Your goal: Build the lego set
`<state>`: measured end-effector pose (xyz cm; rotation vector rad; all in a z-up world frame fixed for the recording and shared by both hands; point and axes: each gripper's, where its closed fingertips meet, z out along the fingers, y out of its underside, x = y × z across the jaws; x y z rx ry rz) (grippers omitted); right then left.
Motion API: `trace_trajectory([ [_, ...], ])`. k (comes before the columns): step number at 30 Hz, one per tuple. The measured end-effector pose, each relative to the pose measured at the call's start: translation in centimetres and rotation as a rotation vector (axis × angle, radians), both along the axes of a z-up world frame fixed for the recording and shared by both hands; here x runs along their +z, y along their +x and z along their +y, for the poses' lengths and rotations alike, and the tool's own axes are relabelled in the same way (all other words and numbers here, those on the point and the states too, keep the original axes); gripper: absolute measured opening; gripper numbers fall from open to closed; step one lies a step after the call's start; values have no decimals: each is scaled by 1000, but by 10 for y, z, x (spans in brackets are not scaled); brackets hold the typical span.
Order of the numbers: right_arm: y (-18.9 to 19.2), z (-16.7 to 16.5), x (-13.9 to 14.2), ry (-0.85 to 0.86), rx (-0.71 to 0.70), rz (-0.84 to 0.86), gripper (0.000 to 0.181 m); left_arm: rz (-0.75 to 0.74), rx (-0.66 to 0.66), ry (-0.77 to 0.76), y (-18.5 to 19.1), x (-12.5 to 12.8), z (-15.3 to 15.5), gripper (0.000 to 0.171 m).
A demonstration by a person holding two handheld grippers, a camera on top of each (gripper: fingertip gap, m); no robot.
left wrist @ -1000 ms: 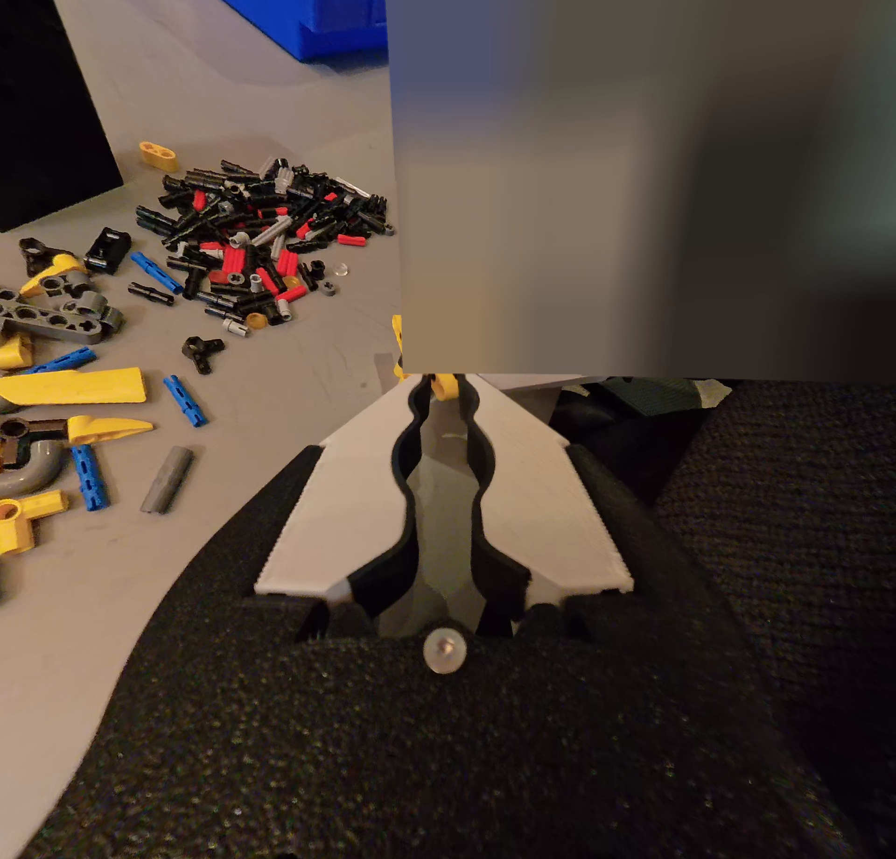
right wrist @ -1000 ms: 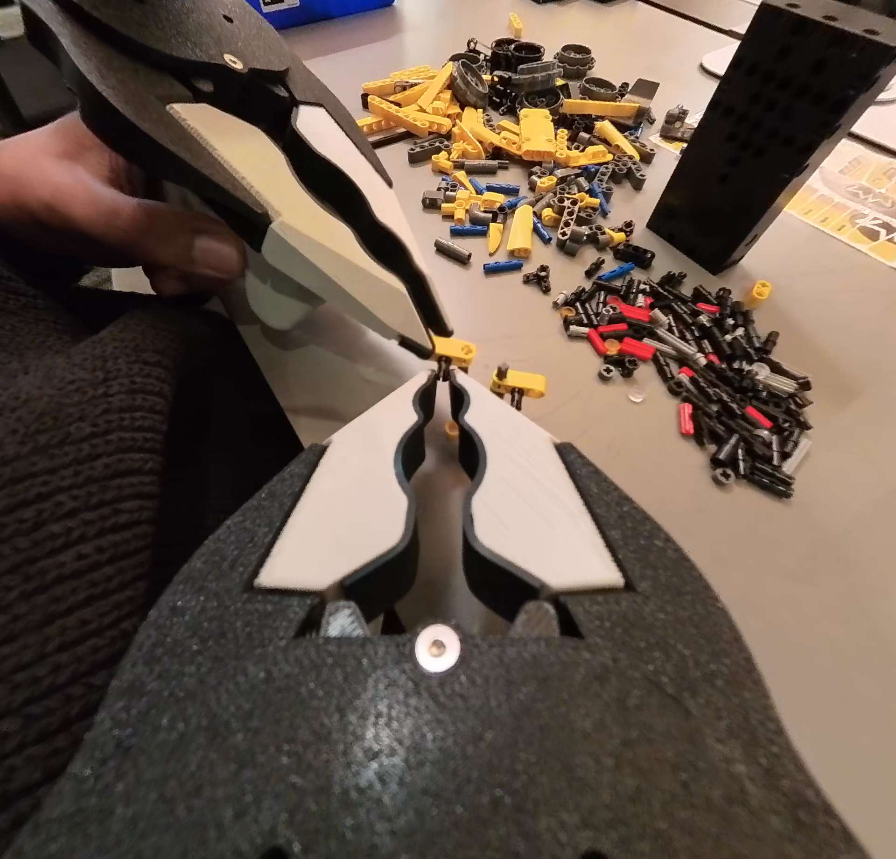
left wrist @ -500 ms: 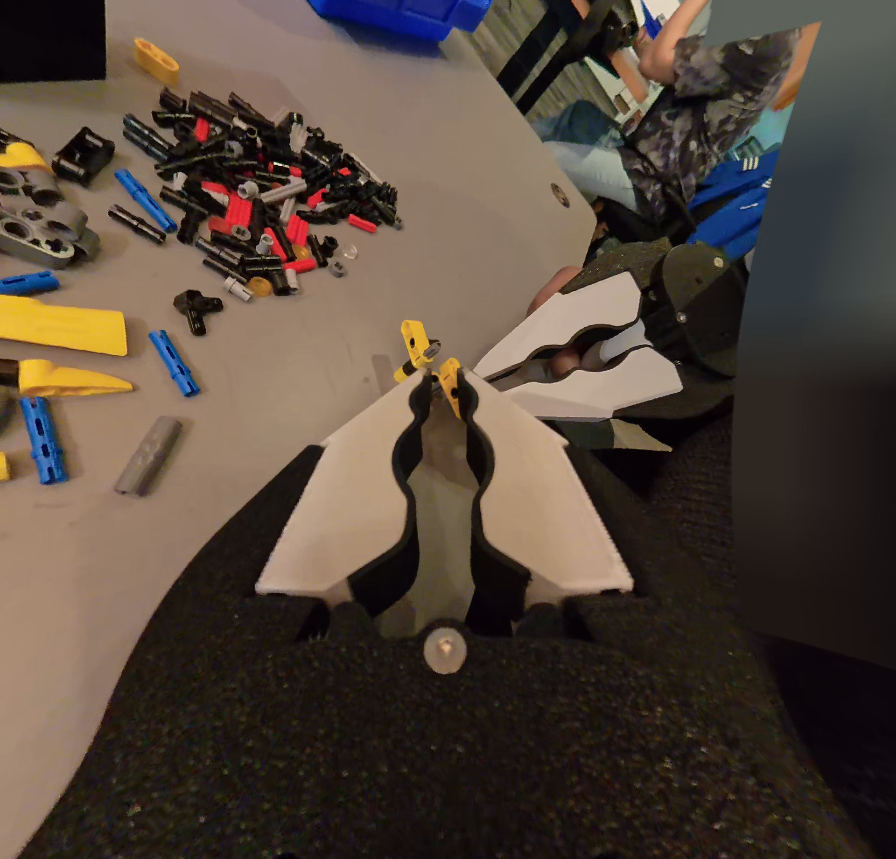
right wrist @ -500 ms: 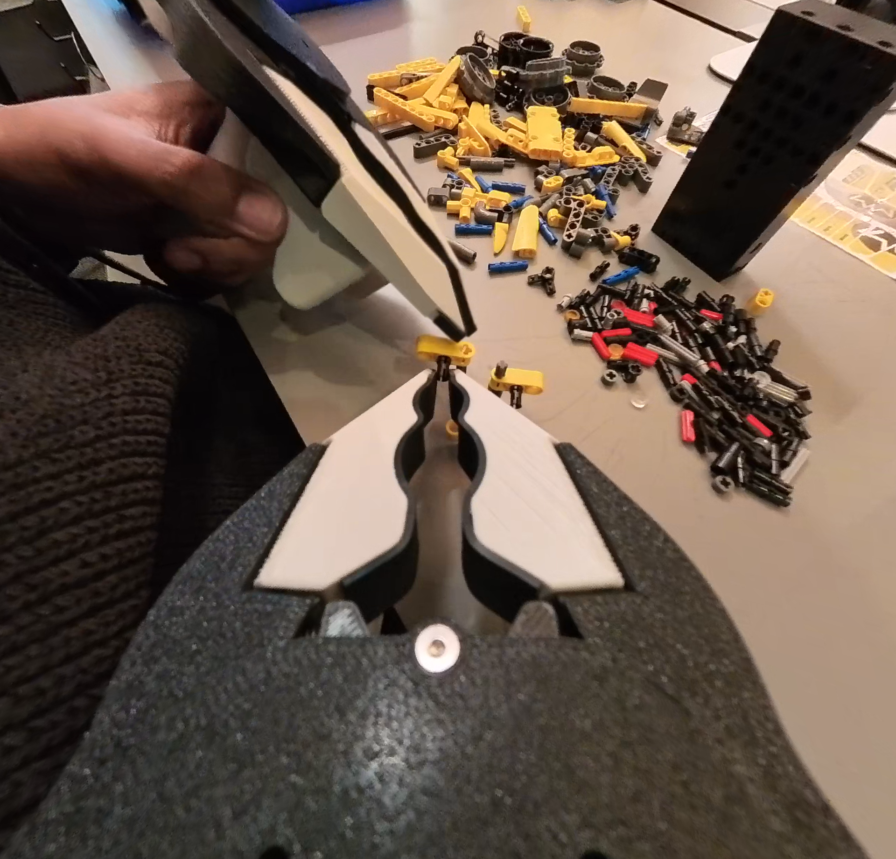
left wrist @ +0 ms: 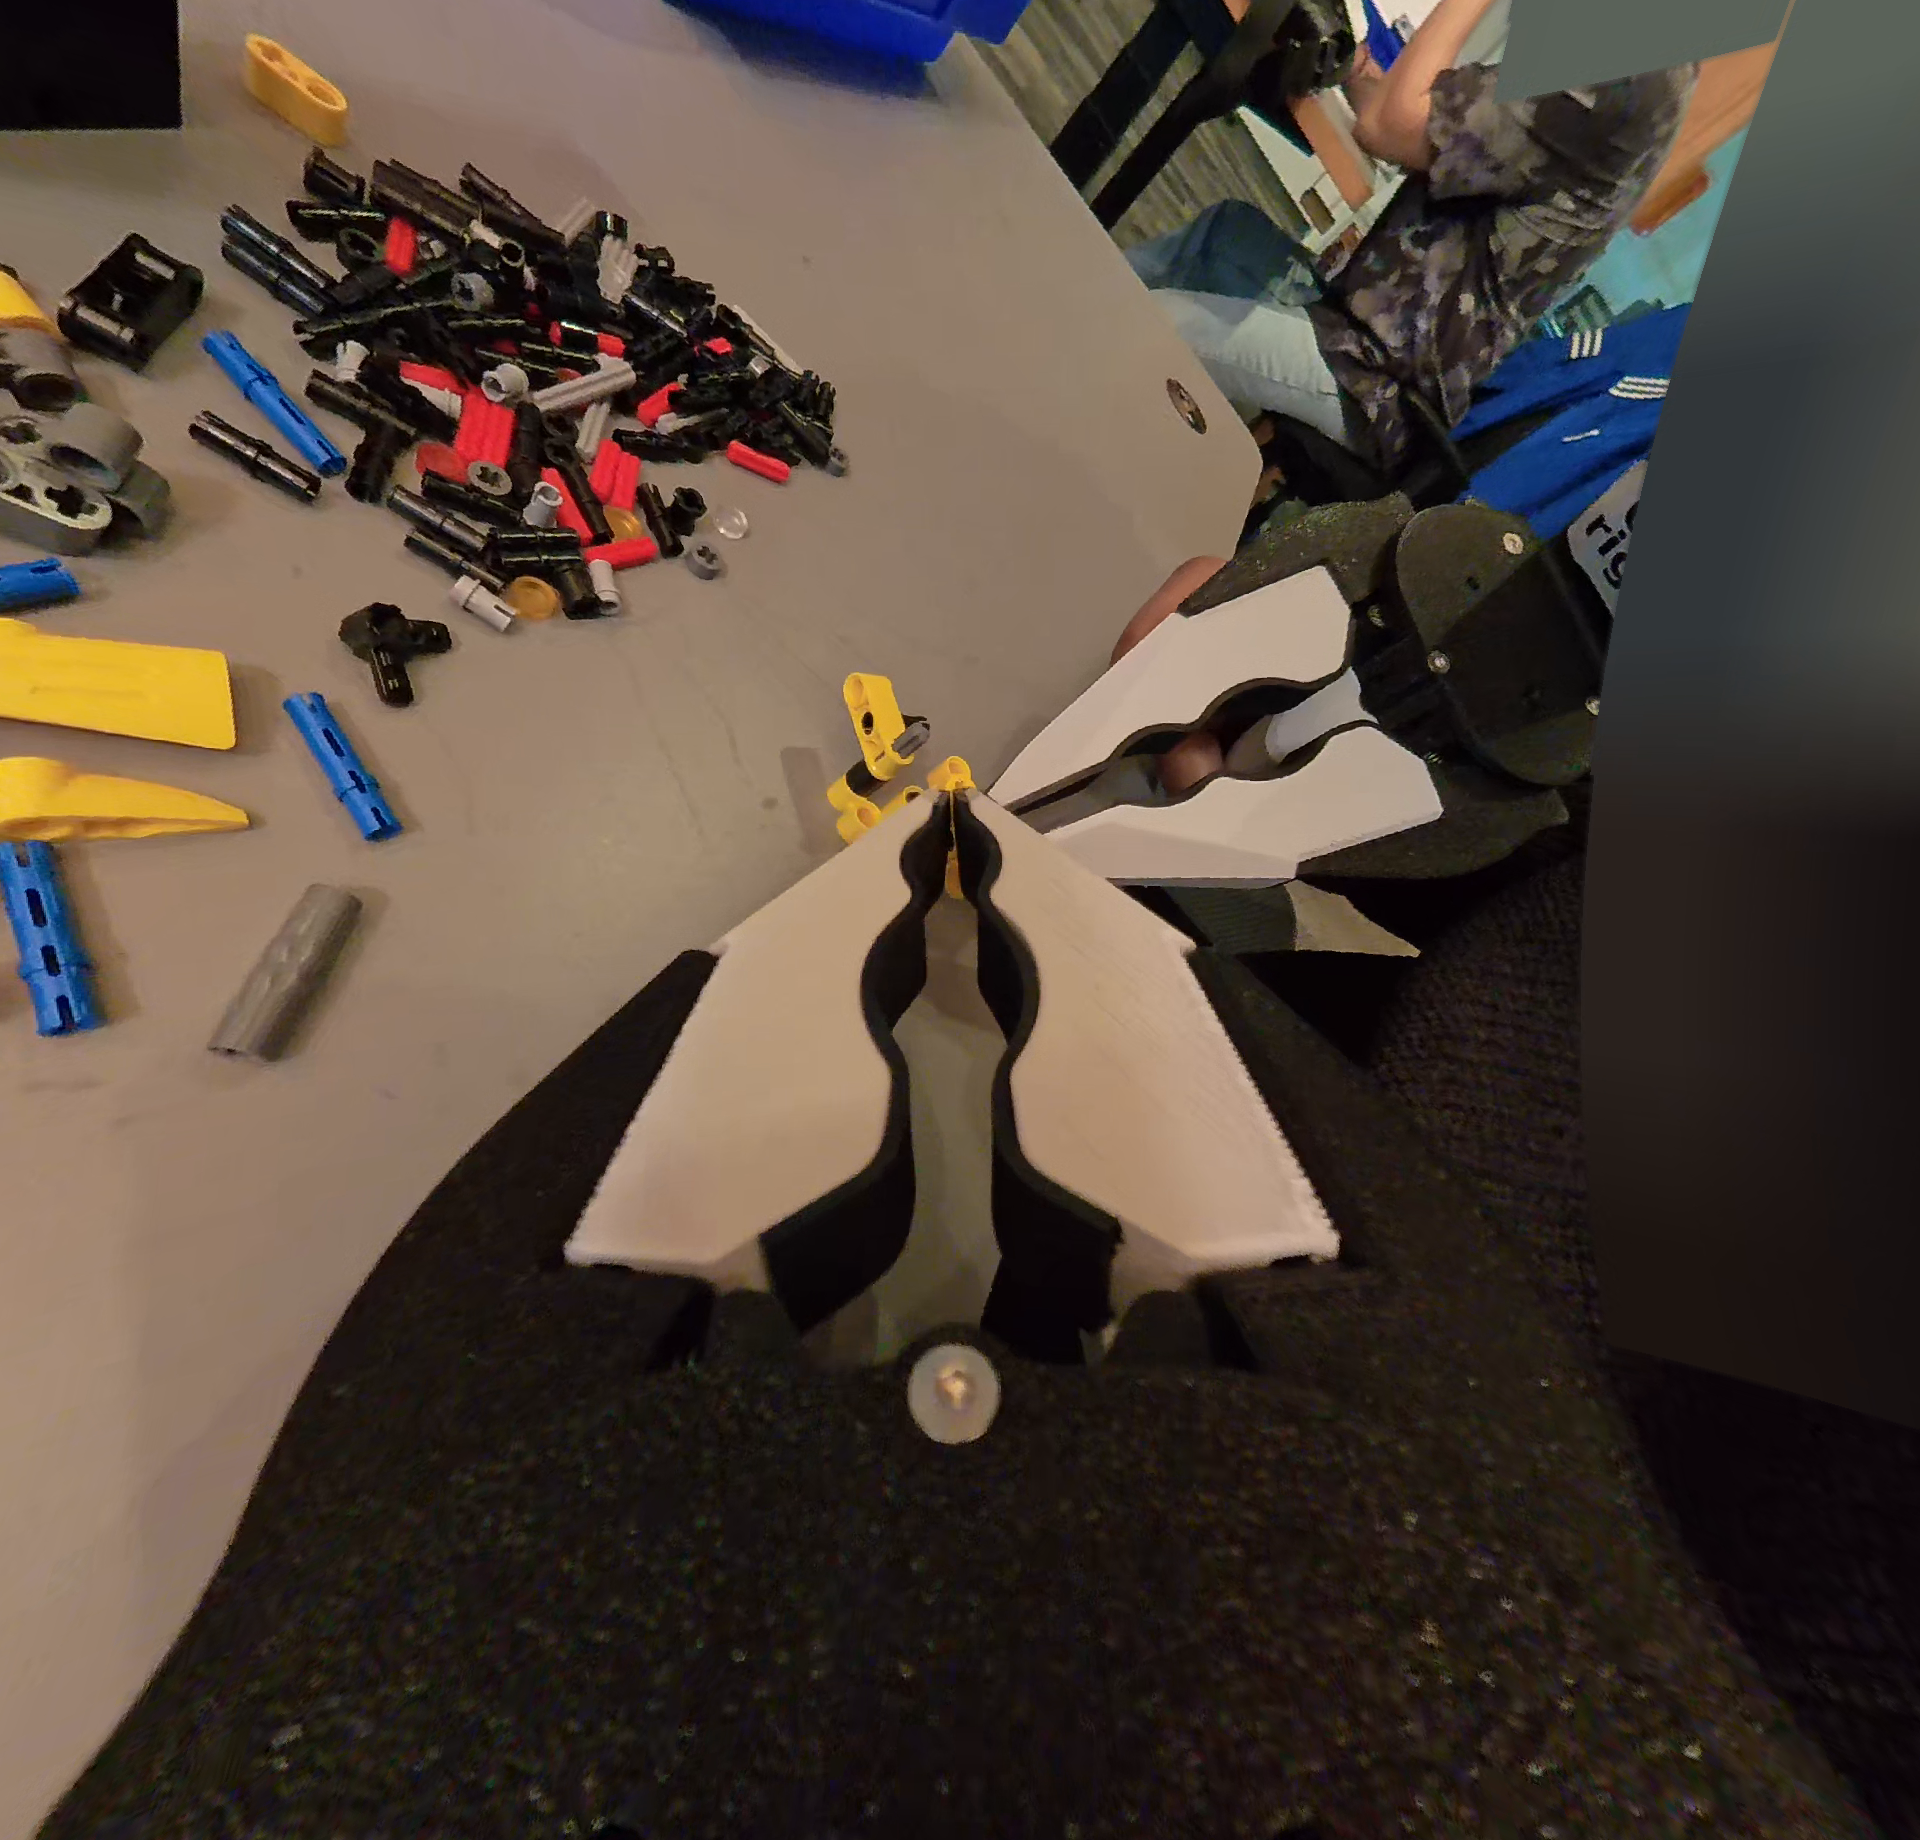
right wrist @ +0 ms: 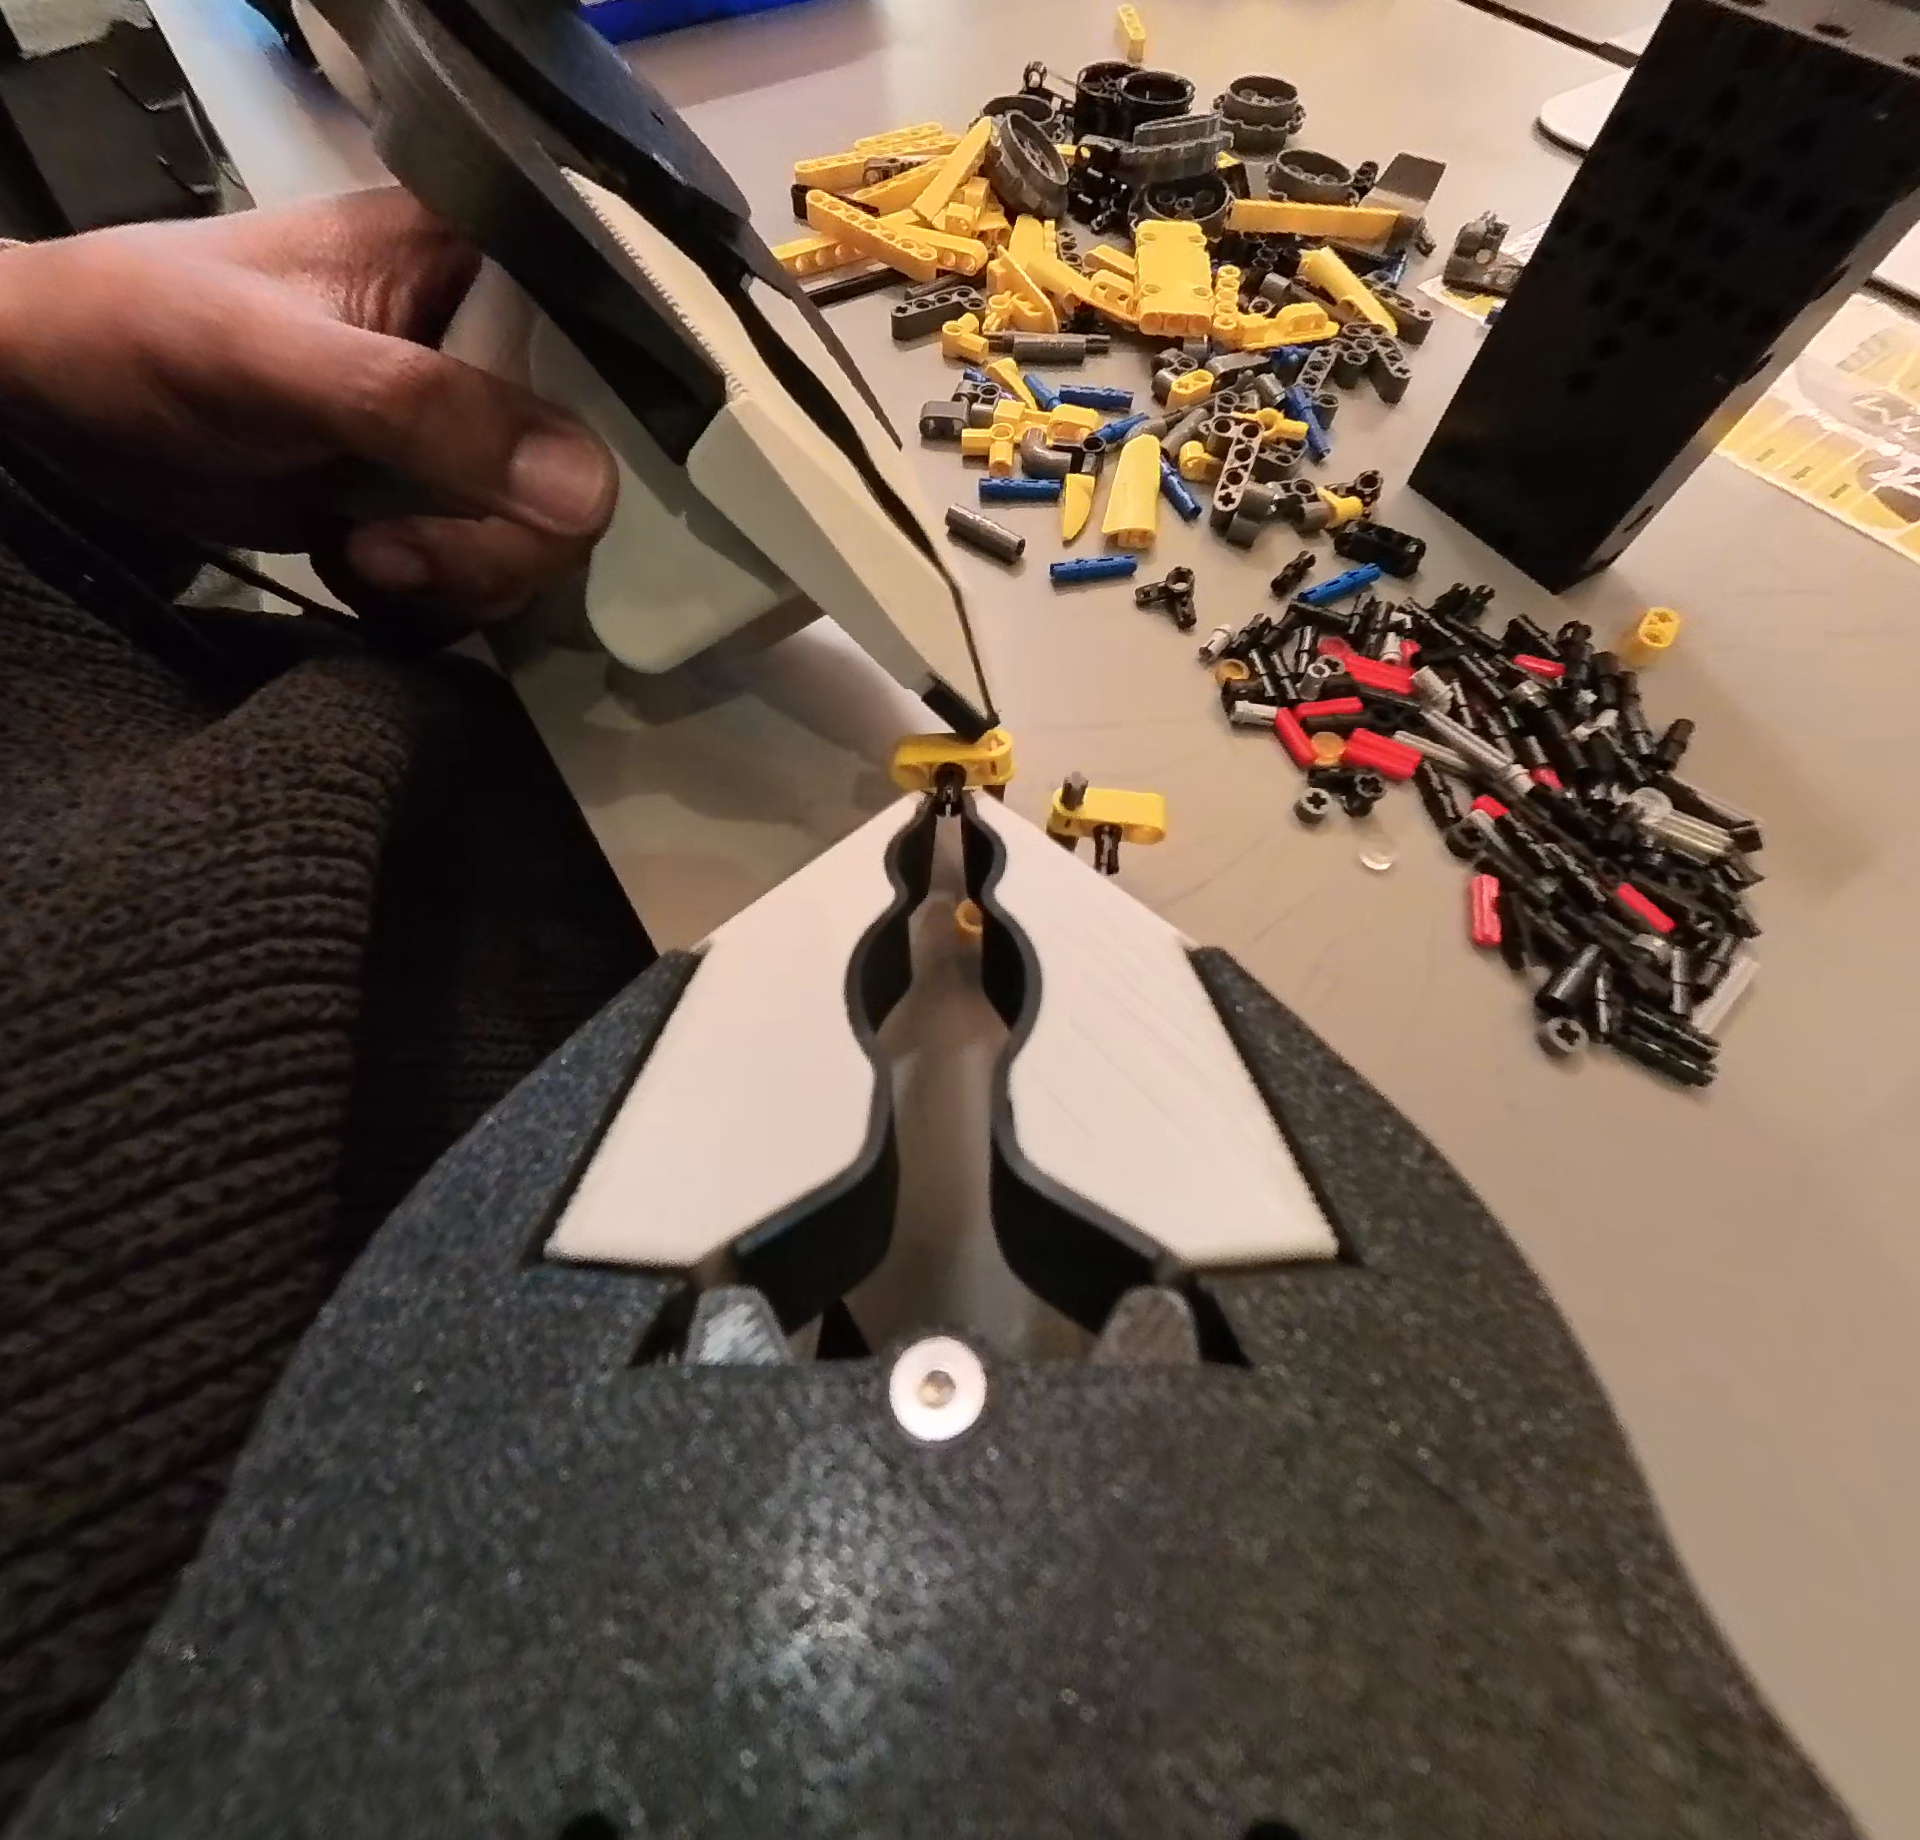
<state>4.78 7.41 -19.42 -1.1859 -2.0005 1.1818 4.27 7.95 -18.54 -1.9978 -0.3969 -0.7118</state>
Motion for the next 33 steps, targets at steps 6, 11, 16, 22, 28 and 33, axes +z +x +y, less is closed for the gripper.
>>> trace_trajectory([
  [6,1,-1,-4,-25,7,-32,5,3,-14,-6,3,2,2,1],
  [11,1,-1,-4,-82,7,-60,4,-19,-6,-22,2,1,3,1],
  [16,0,-1,-2,-105,14,-71,4,-72,8,-28,0,1,3,0],
  [22,0,-1,-2,-129,23,-90,4,-132,18,-36,-1,1,3,0],
  [28,0,-1,-2,-127,31,-103,4,-179,17,-52,-1,0,3,0],
  [33,-1,-1,-2,-169,42,-125,4,-171,21,-66,-2,0,3,0],
])
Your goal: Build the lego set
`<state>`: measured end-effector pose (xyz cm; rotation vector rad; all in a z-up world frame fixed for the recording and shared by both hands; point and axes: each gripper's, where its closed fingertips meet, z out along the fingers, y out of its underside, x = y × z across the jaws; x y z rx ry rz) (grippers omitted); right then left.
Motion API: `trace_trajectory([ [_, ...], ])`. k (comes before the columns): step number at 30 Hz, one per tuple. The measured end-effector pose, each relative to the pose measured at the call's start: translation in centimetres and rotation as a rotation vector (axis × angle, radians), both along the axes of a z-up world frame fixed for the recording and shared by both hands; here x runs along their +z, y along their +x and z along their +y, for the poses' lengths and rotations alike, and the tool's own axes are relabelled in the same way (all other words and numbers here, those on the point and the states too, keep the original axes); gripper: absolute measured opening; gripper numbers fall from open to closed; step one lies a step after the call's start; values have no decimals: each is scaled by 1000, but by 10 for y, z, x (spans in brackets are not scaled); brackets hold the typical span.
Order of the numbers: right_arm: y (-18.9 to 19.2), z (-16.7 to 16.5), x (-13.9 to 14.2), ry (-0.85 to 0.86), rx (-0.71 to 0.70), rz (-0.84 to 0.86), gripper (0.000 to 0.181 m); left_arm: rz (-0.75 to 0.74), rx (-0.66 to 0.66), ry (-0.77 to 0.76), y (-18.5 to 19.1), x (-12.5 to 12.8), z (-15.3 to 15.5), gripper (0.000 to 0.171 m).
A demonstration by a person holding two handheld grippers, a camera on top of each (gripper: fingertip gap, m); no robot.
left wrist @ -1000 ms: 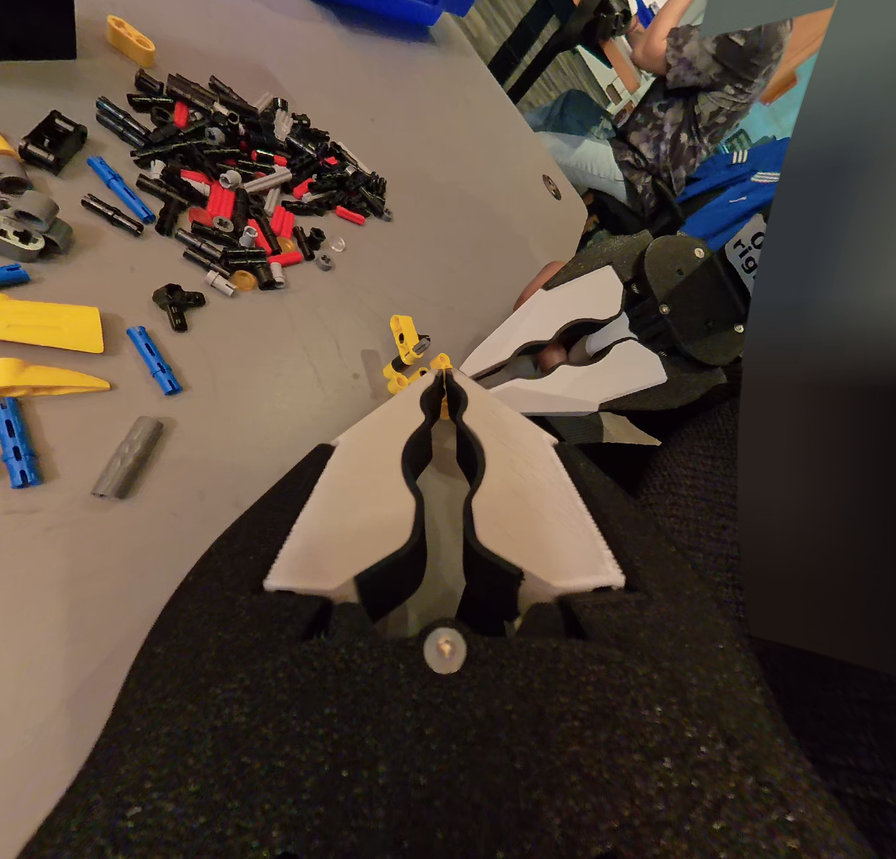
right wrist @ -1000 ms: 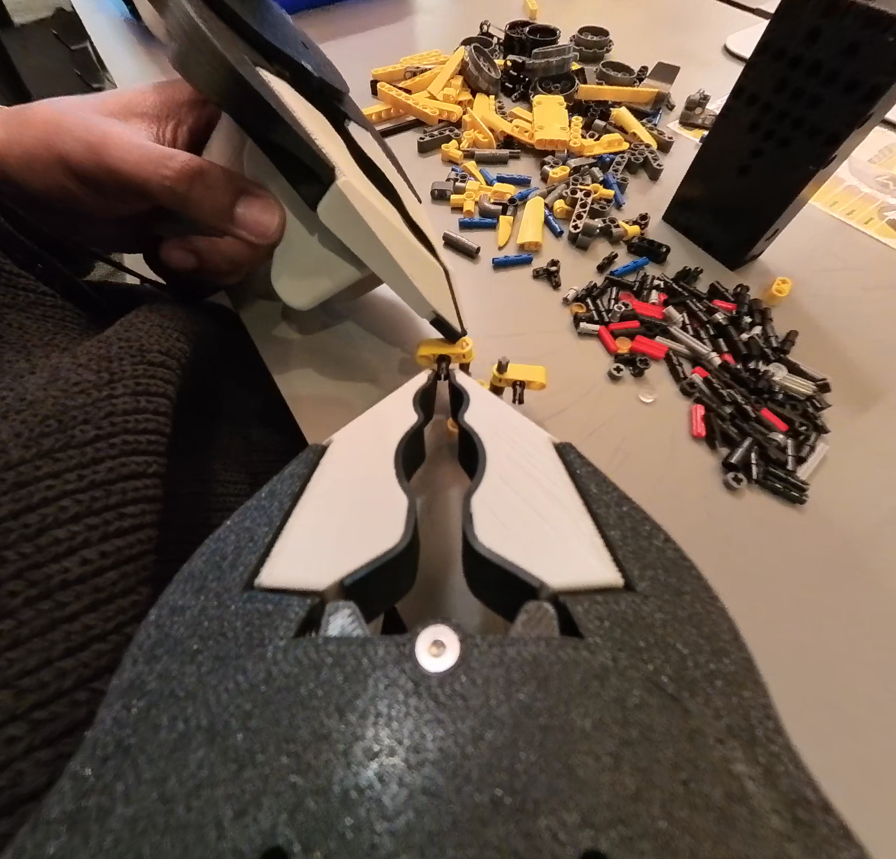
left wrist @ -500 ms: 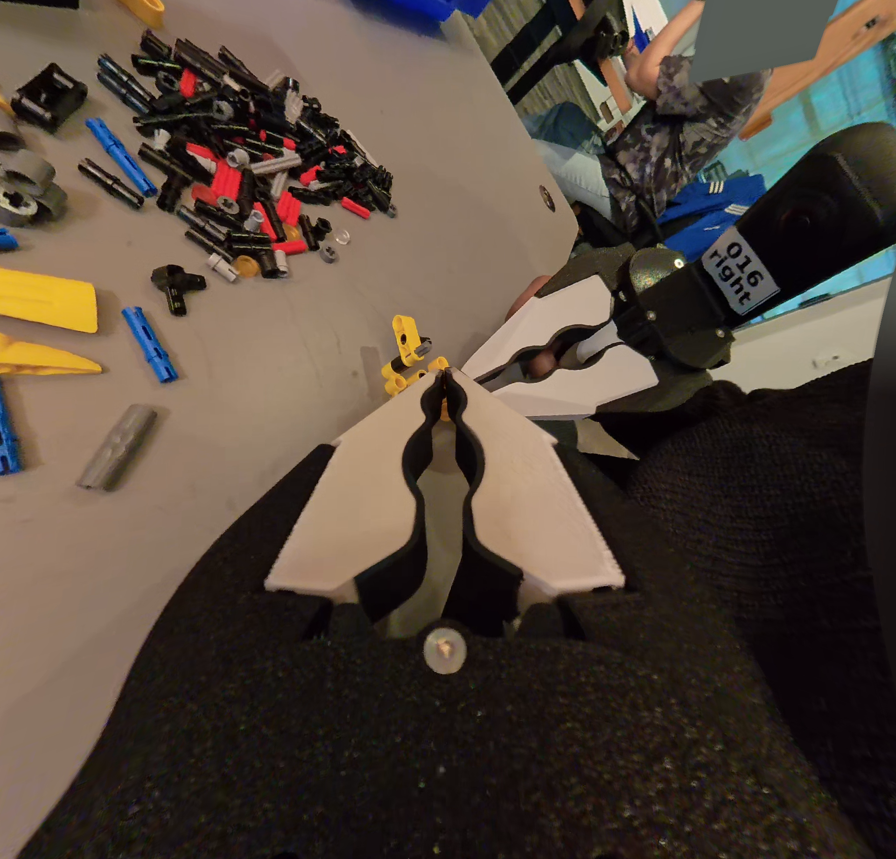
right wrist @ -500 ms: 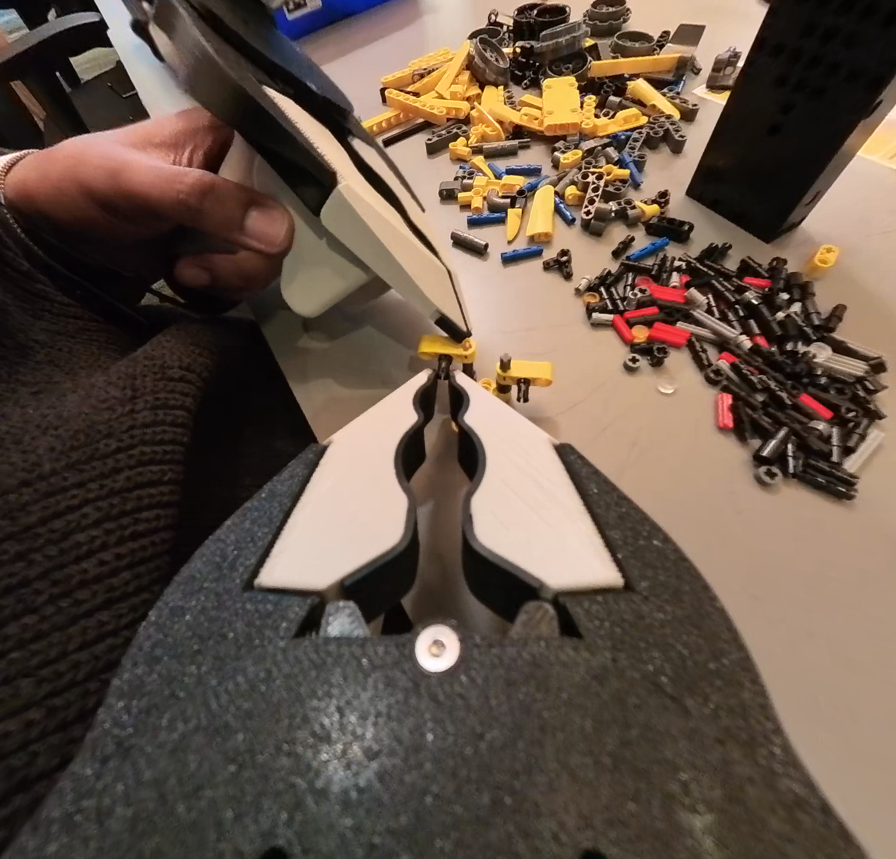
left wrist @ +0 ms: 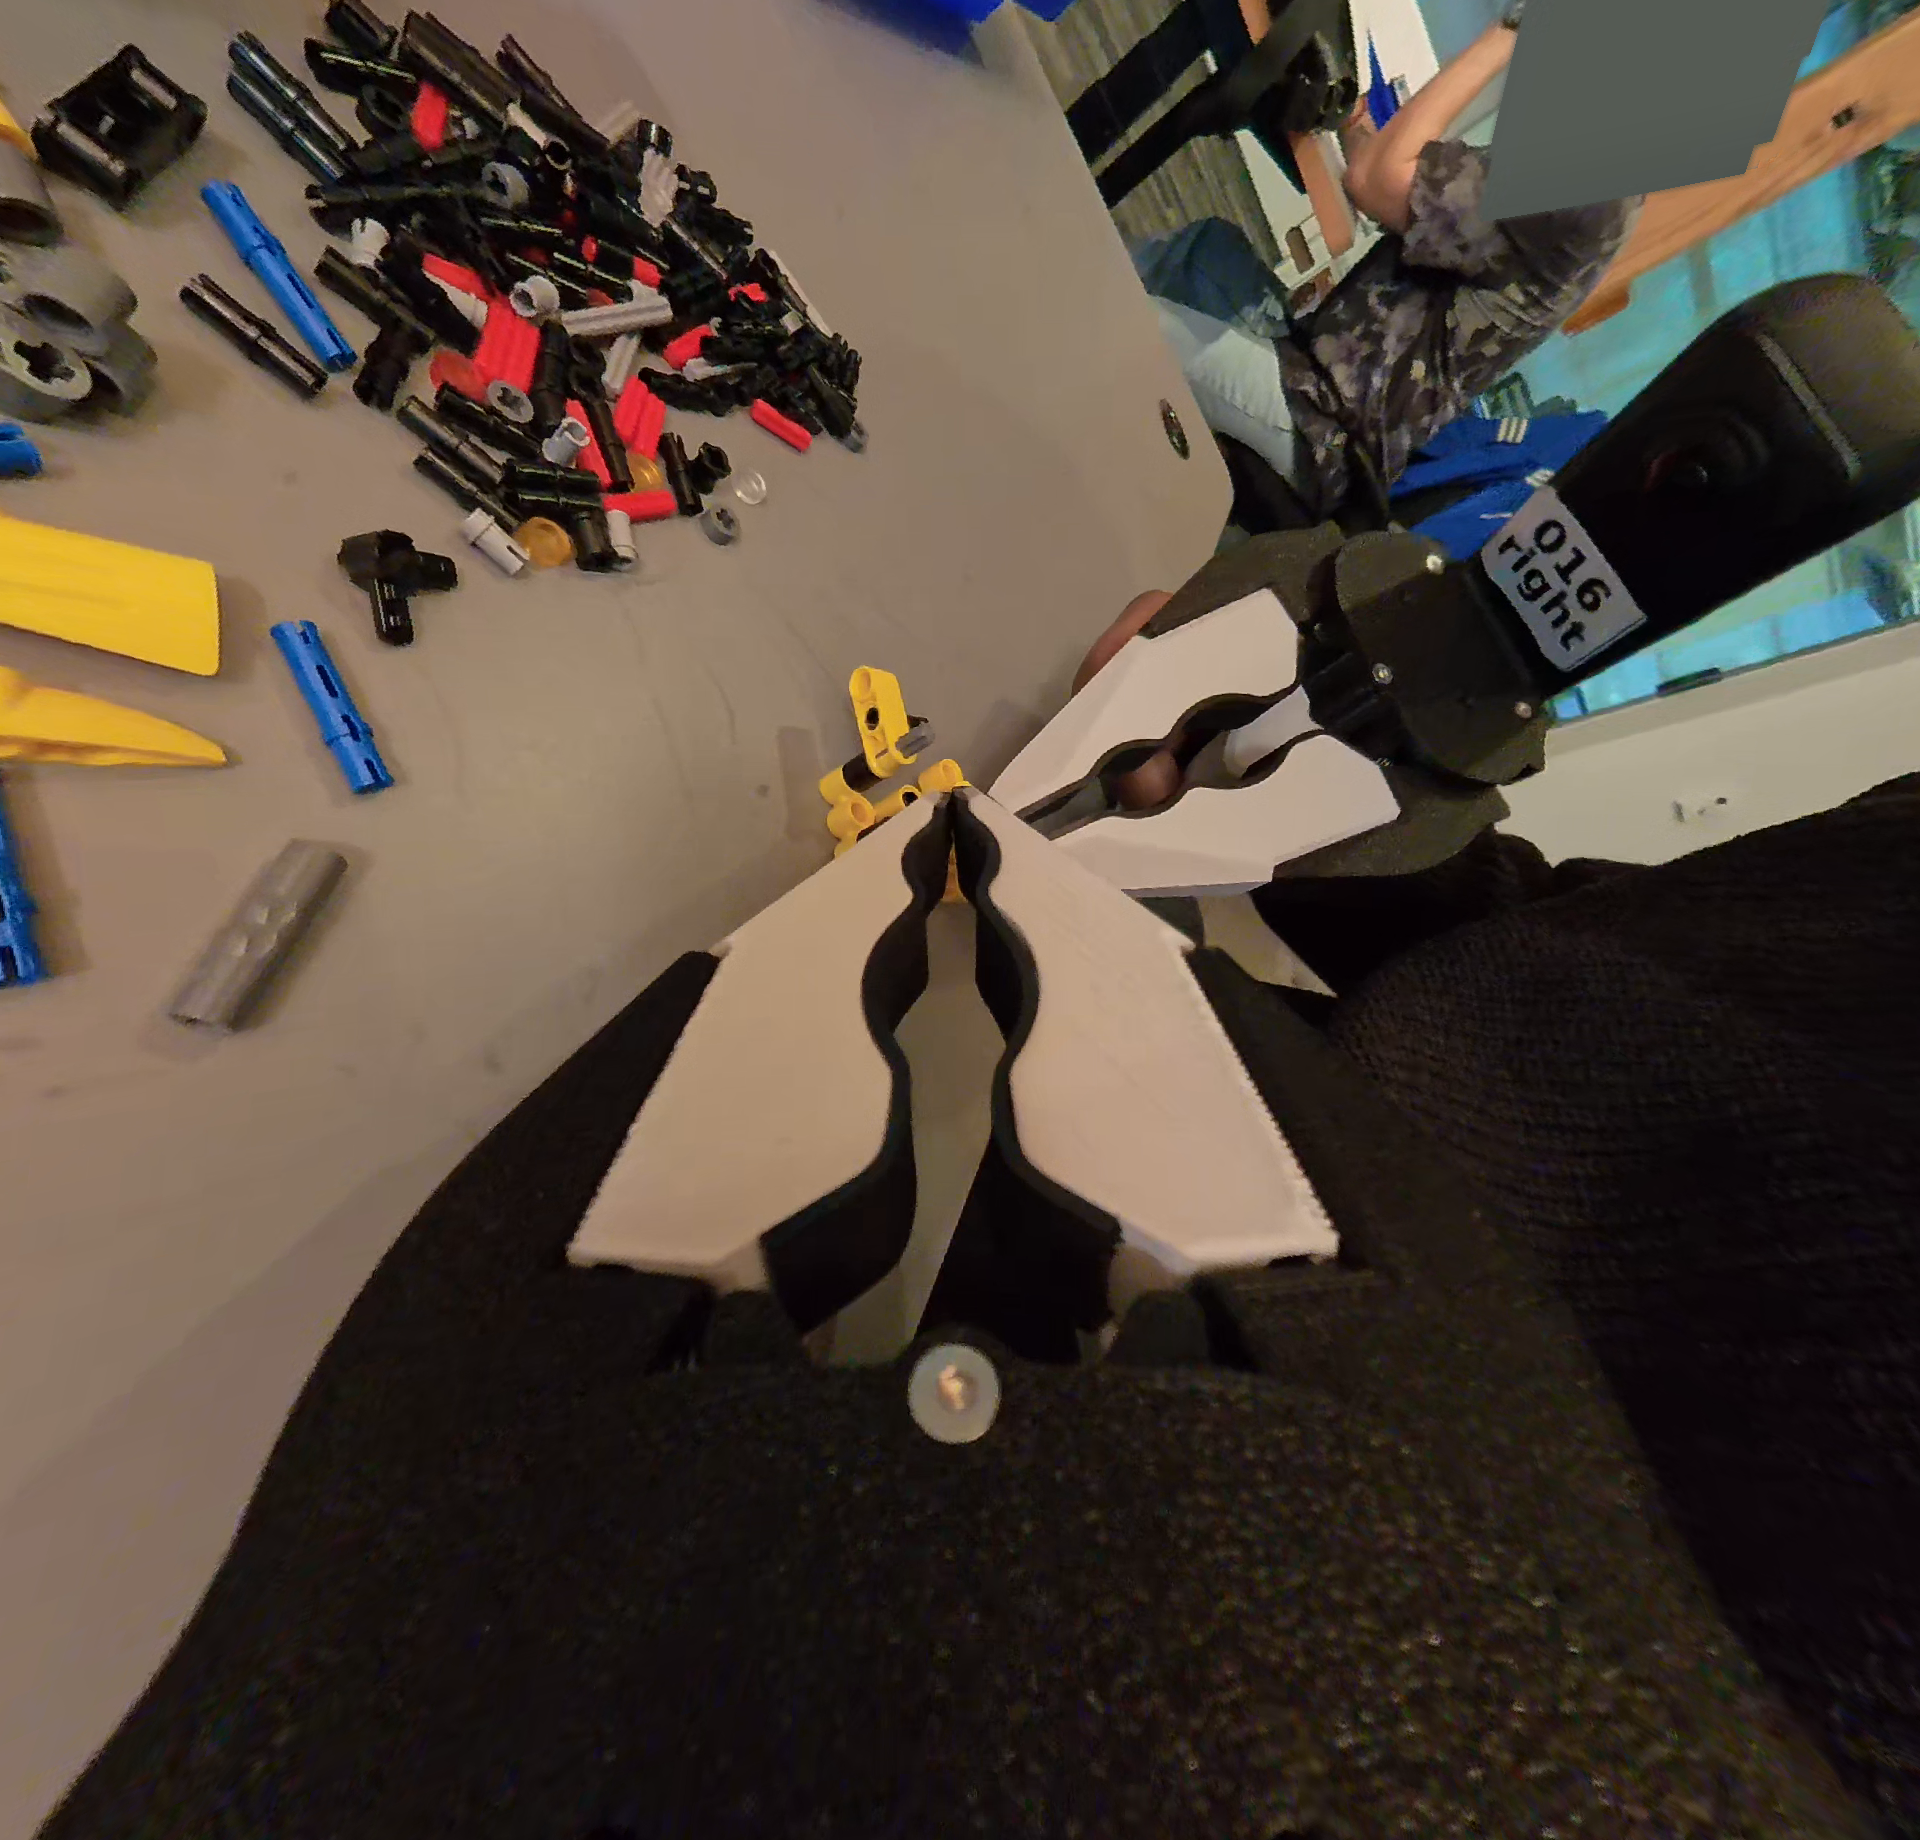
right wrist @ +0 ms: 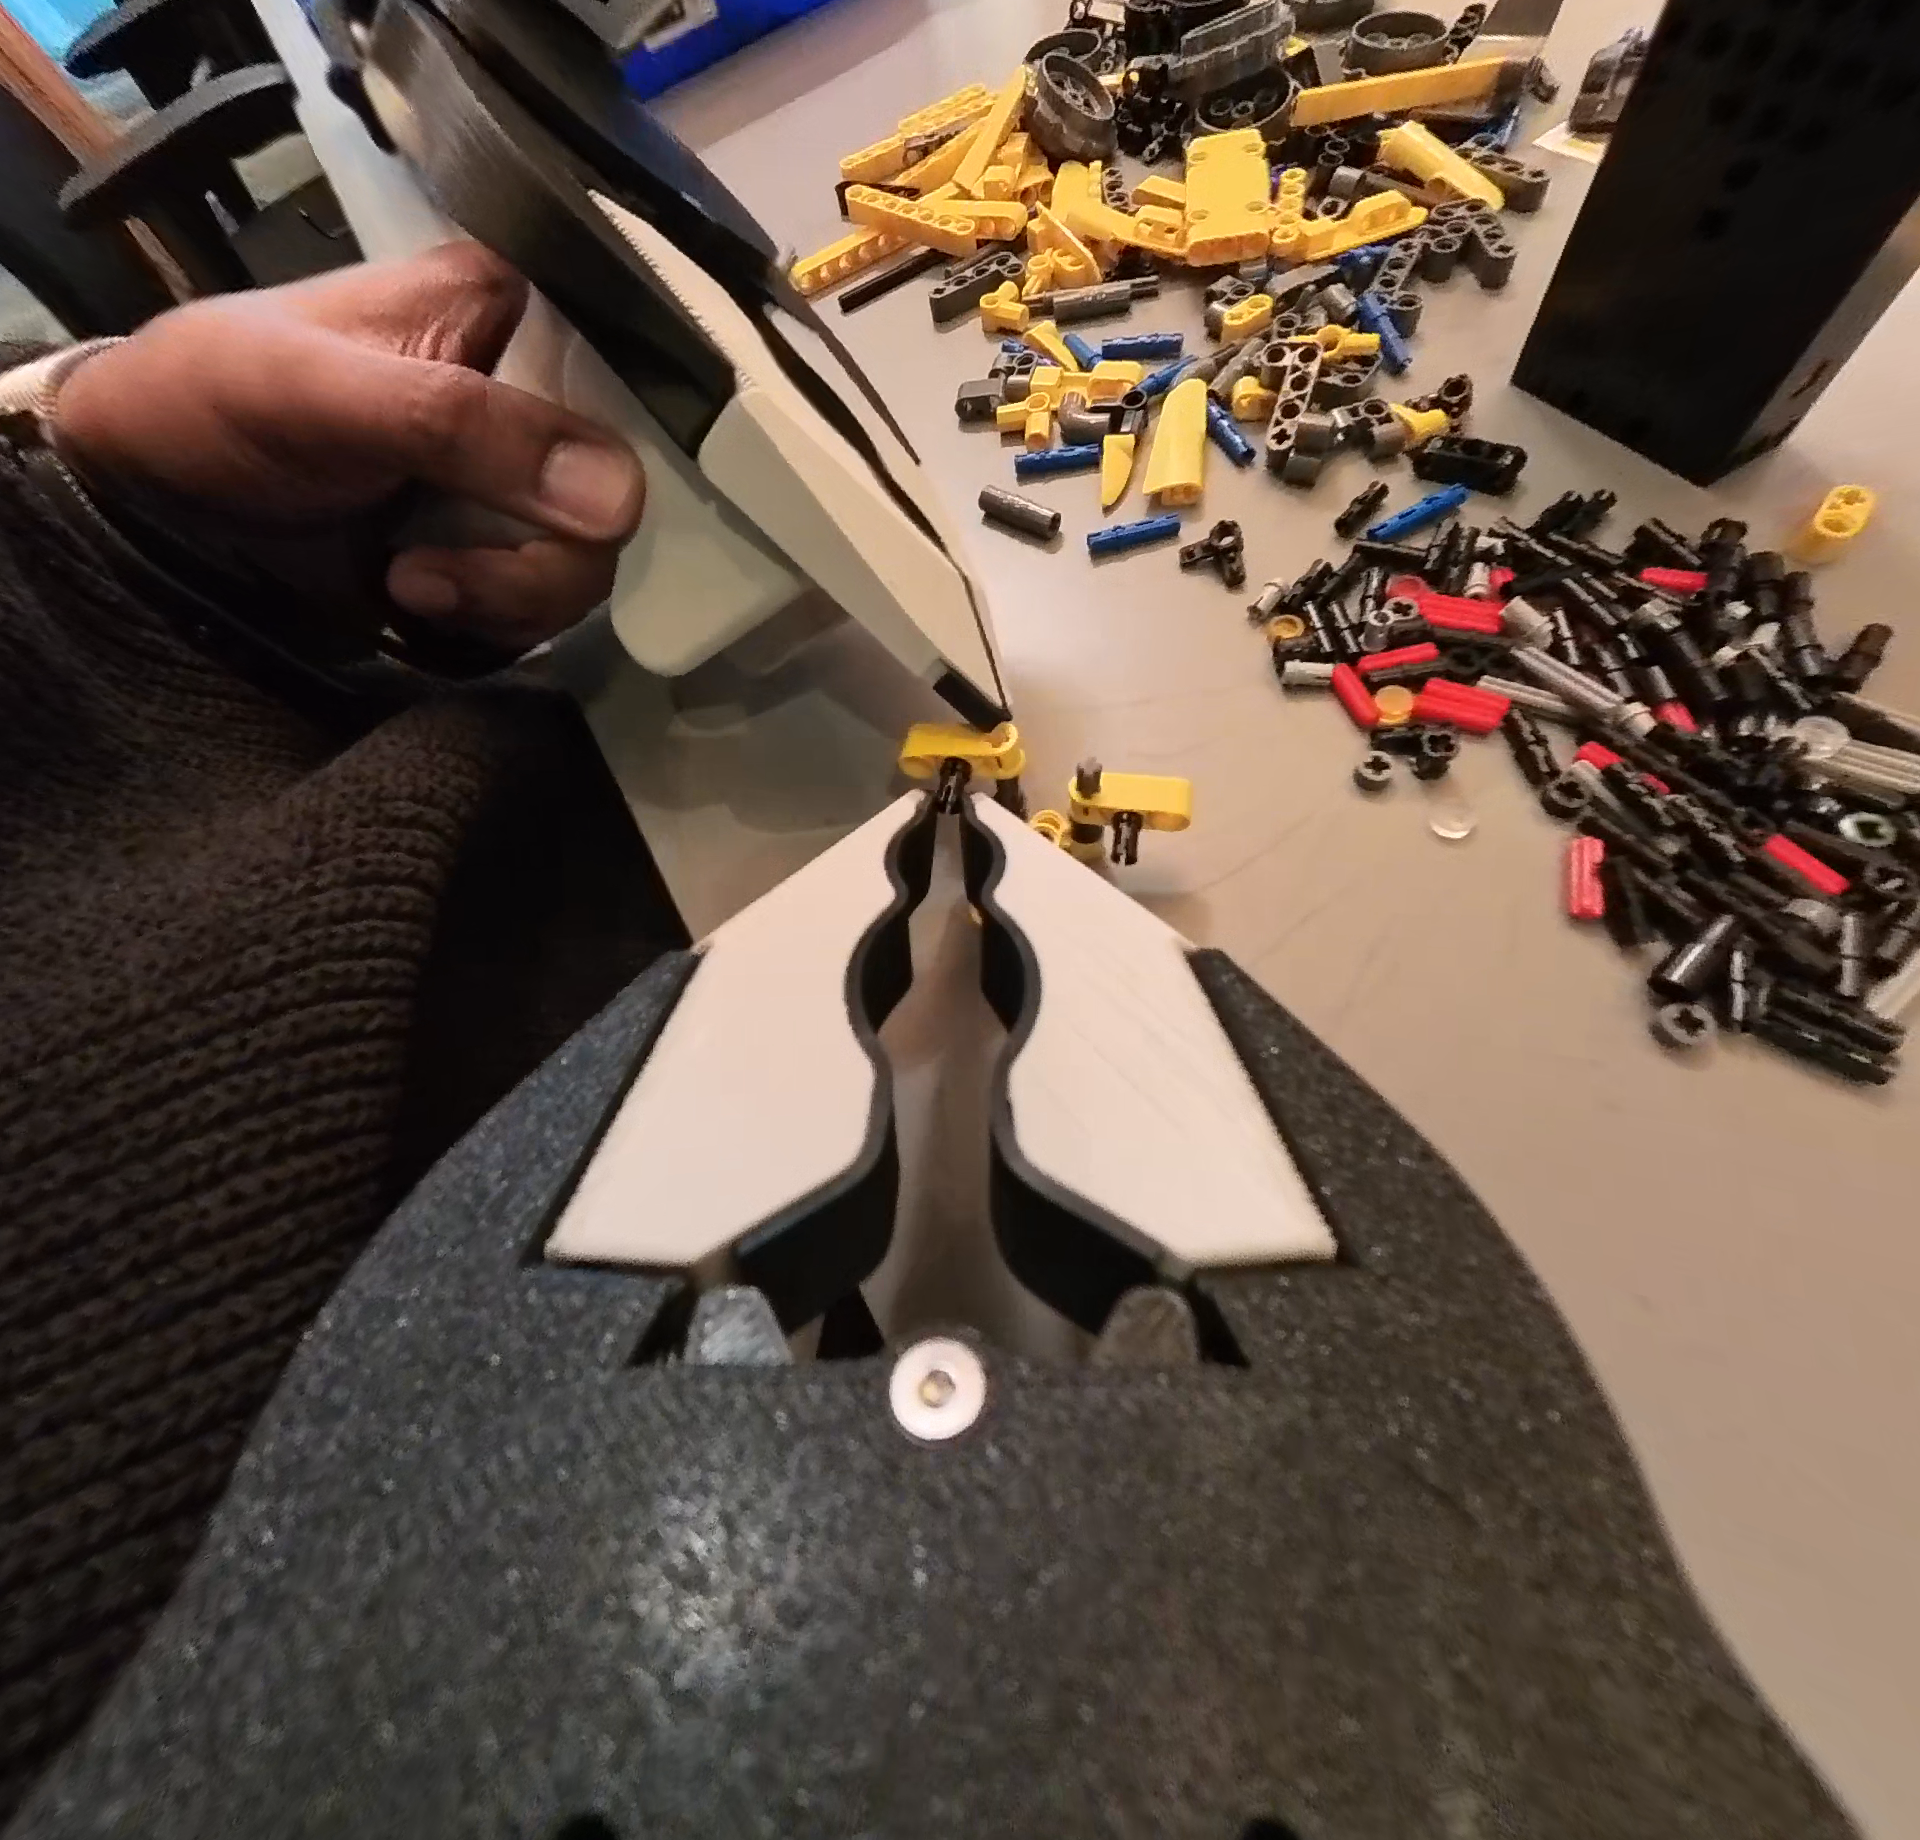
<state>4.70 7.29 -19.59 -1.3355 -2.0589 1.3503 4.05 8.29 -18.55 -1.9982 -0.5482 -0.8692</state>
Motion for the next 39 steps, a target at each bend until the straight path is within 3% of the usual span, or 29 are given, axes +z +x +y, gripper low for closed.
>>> trace_trajectory([
  [14,1,1,0,-161,-4,-76,4,31,-17,-51,0,0,3,0],
  [39,0,1,-1,-183,11,-87,4,35,-23,-109,-1,-1,5,0],
])
